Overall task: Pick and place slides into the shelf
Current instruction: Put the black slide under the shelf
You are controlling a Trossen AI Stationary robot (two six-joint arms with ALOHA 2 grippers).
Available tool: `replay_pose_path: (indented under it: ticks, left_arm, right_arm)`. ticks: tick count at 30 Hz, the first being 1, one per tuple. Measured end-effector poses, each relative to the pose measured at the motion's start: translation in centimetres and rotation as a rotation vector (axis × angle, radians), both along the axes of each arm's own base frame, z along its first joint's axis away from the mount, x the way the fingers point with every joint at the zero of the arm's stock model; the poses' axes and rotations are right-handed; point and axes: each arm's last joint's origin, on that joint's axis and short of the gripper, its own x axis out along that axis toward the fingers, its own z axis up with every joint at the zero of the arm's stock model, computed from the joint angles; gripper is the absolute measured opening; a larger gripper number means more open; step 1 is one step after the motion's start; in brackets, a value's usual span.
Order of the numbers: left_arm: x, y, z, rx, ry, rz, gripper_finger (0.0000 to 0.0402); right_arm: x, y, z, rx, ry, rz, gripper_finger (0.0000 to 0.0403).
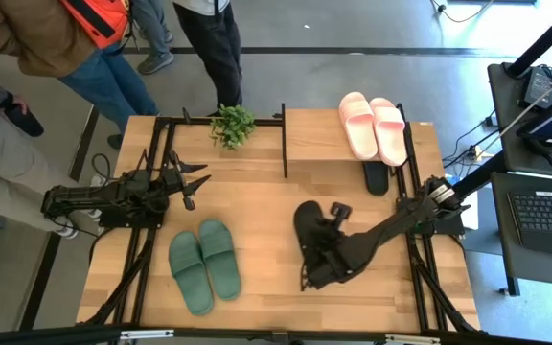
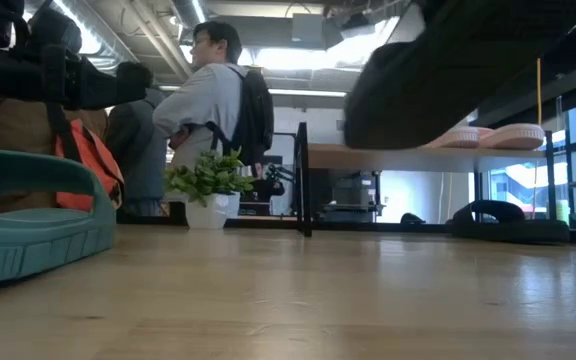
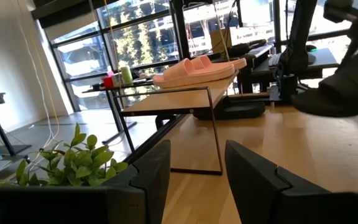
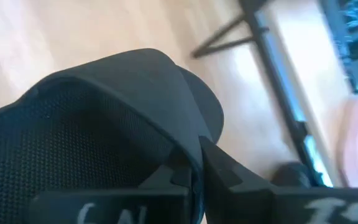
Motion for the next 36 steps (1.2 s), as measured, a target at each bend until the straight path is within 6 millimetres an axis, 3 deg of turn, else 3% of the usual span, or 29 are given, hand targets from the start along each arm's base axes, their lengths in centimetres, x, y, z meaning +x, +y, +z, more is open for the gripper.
replay_pose_path:
  ticks: [6, 25, 29, 36]
  left_arm:
    - [0.0, 0.0, 0.0, 0.002, 0.001, 0.0, 0.0145]
    - [0.0, 0.0, 0.0, 0.023, 0.011, 0.007, 0.0145]
    - [0.0, 0.0, 0.0, 0.024, 0.011, 0.007, 0.0145]
    - [0.0, 0.0, 0.0, 0.024, 0.012, 0.007, 0.0145]
  right_arm:
    - [-2.8, -1.3, -0.7, -0.066, 0.001, -0.061, 0.0013]
    - [-13.0, -11.0, -10.0, -0.125, -0.032, -0.252, 0.0013]
    - [-14.0, -12.3, -11.7, -0.123, -0.032, -0.259, 0.0014]
    - [-14.1, -13.5, -13.7, -0.119, -0.051, -0.211, 0.0014]
